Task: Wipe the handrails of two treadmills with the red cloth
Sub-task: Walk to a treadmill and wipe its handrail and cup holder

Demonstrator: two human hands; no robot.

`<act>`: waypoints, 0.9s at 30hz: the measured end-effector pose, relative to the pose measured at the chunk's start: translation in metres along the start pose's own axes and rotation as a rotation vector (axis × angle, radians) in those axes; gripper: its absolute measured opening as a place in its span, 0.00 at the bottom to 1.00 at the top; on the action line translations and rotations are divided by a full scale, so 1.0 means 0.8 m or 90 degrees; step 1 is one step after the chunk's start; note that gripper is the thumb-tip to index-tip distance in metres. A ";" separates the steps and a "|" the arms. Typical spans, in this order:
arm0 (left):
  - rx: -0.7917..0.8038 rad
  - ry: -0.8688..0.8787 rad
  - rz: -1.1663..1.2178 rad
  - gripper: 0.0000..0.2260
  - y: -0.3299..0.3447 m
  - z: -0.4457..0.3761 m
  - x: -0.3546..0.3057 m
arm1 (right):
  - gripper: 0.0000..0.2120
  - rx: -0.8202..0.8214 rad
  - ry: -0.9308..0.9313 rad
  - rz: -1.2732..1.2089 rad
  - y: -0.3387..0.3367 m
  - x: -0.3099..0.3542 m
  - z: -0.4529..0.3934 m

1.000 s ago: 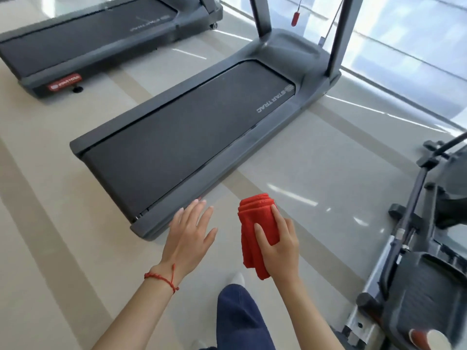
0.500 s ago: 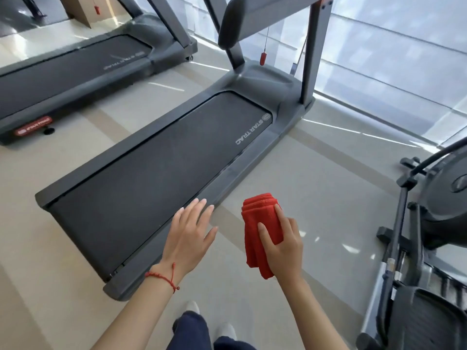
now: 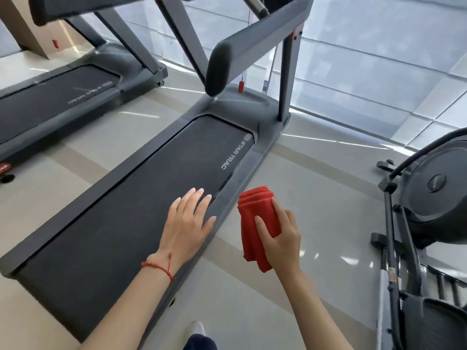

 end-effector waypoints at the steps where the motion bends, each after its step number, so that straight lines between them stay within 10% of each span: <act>1: 0.001 0.006 -0.001 0.24 -0.004 -0.014 0.004 | 0.25 -0.009 0.000 0.001 0.005 0.003 -0.011; 27: -0.150 -0.021 0.056 0.25 -0.112 -0.291 -0.023 | 0.25 -0.007 -0.132 -0.088 0.019 0.036 -0.360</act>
Point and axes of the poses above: each hand's wrist, its own z-axis away from the middle knuckle, its own y-axis out of the palm, x = y × z, the point moved 9 cm from there along -z, towards the middle knuckle, and after that the axes turned 12 degrees about -y, right-handed, at the moved point
